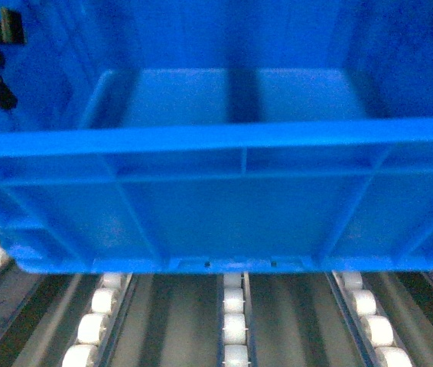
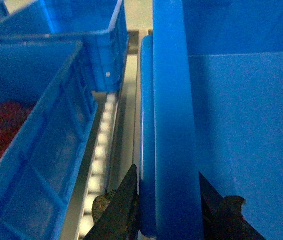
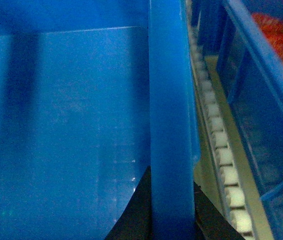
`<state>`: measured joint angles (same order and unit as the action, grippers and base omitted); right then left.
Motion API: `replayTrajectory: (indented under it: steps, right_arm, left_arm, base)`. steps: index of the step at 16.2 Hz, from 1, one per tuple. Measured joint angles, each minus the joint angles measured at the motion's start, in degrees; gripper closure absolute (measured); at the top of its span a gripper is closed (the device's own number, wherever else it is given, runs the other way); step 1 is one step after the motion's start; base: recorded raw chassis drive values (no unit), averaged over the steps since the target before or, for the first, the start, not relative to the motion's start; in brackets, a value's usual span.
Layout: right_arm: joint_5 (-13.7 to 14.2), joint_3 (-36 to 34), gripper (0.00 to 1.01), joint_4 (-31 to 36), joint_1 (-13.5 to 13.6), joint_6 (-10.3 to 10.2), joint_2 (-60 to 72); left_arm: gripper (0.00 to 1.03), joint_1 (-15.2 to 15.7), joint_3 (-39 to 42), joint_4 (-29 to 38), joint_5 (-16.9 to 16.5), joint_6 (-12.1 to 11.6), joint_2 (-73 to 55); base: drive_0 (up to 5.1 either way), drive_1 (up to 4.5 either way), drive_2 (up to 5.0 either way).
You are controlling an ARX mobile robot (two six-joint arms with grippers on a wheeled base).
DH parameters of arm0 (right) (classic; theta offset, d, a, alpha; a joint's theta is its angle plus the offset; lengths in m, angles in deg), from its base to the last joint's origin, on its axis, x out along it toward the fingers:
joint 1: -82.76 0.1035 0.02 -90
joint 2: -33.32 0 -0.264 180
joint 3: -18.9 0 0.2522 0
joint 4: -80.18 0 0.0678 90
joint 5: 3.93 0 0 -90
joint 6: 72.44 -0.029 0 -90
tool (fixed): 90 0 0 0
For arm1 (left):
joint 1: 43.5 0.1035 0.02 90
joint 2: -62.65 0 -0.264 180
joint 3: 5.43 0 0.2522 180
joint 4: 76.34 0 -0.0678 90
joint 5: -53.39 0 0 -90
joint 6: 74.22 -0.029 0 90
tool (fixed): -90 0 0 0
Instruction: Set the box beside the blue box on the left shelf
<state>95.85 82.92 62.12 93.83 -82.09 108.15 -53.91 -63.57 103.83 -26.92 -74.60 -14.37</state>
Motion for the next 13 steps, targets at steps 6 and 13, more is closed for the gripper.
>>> replayTrajectory:
  steps: [6,13]
  right_arm:
    - [-2.7,-5.1,0.94,0.0,-0.7,-4.7,8.0]
    - [-2.3,-5.3,0.93,-1.2,-1.6,-1.7,8.3]
  left_arm:
    - [0.83,-1.9,1.2,-4.9,1.3,-1.4,-4.8]
    - [0.77,-4.4,0.3,-10.5,2.2,1.6,-7.6]
  base:
    - [0.0,0.0,0.0]
    - [0.0,0.0,0.0]
